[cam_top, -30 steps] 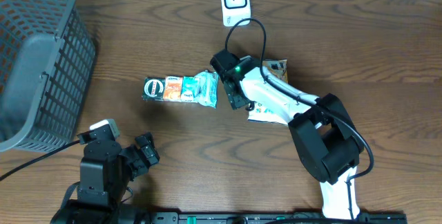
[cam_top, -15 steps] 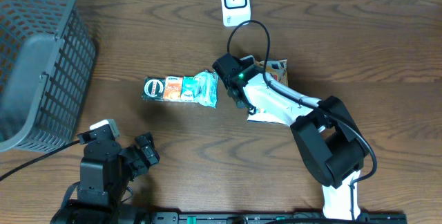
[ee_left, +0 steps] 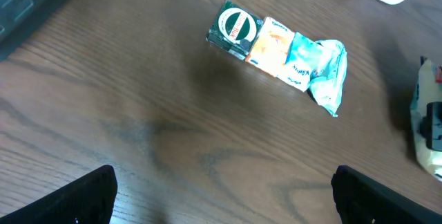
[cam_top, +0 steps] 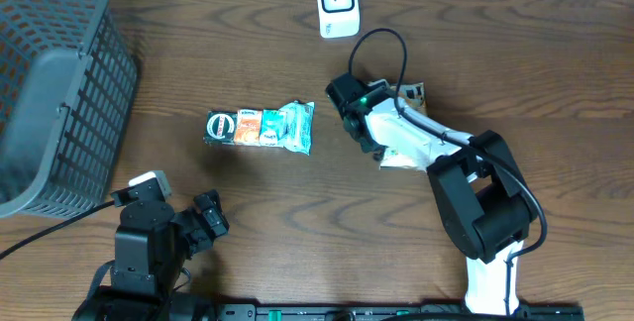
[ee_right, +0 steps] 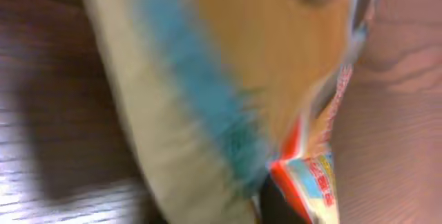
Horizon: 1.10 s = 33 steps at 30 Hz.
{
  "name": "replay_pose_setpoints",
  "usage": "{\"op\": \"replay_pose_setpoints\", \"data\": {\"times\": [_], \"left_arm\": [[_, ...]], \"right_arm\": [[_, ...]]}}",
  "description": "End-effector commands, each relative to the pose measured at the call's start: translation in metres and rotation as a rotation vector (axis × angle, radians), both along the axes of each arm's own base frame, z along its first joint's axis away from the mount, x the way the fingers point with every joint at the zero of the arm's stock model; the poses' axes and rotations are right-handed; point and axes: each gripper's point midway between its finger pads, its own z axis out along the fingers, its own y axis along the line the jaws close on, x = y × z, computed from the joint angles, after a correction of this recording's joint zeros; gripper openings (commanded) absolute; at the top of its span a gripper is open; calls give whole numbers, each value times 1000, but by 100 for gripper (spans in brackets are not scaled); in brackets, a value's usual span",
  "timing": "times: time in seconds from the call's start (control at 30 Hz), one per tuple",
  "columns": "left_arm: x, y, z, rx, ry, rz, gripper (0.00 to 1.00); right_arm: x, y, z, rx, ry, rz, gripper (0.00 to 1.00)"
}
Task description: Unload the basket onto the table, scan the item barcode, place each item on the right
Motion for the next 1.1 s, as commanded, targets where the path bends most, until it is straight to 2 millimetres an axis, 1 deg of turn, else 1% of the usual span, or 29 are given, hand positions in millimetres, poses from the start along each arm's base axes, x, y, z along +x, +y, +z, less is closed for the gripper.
{"op": "replay_pose_setpoints", "data": {"times": [0.0, 0.1, 0.13, 0.27, 0.33, 0.37, 0.47, 0.53, 0.57, 0.7, 0.77, 0.8, 0.83, 0.9, 0.97, 1.07], "left_arm": [[0, 1, 2, 2, -8, 2, 97], [0, 1, 2, 2, -8, 2, 97], [0, 1, 2, 2, -8, 3, 98], [0, 1, 2, 2, -8, 2, 98], [0, 1, 2, 2, -8, 3, 98], [0, 1, 2, 2, -7, 3, 98], [0, 1, 2, 2, -7, 3, 98], [0, 1, 2, 2, -7, 2, 97], [0, 1, 2, 2, -8, 2, 97], [0, 1, 2, 2, -7, 3, 98], [0, 1, 2, 2, -8, 3, 98], [0, 1, 2, 2, -7, 2, 98], [0, 1, 2, 2, -7, 2, 97], [0, 1, 2, 2, -7, 2, 98], [0, 1, 2, 2, -7, 3, 97], [0, 1, 2, 2, -8, 2, 98]], "right_arm": [[-15, -4, -27, 23, 94, -18, 1], [-14, 5, -20, 60, 119, -17, 1], [-13, 8, -13, 75, 126, -18, 1], [-2, 25, 19, 191, 140, -29, 1], [4, 38, 39, 294, 149, -25, 1], [6, 45, 46, 347, 162, -8, 1], [7, 77, 68, 600, 234, 82, 1], [5, 93, 80, 763, 277, 123, 1], [4, 97, 84, 832, 299, 142, 1], [0, 106, 102, 1119, 381, 205, 1], [-1, 106, 111, 1246, 401, 231, 1], [-2, 103, 114, 1336, 412, 225, 1], [-1, 99, 113, 1373, 415, 213, 1], [-1, 92, 105, 1414, 411, 192, 1], [-4, 83, 93, 1440, 417, 154, 1], [-11, 68, 68, 1460, 423, 81, 1]]}}
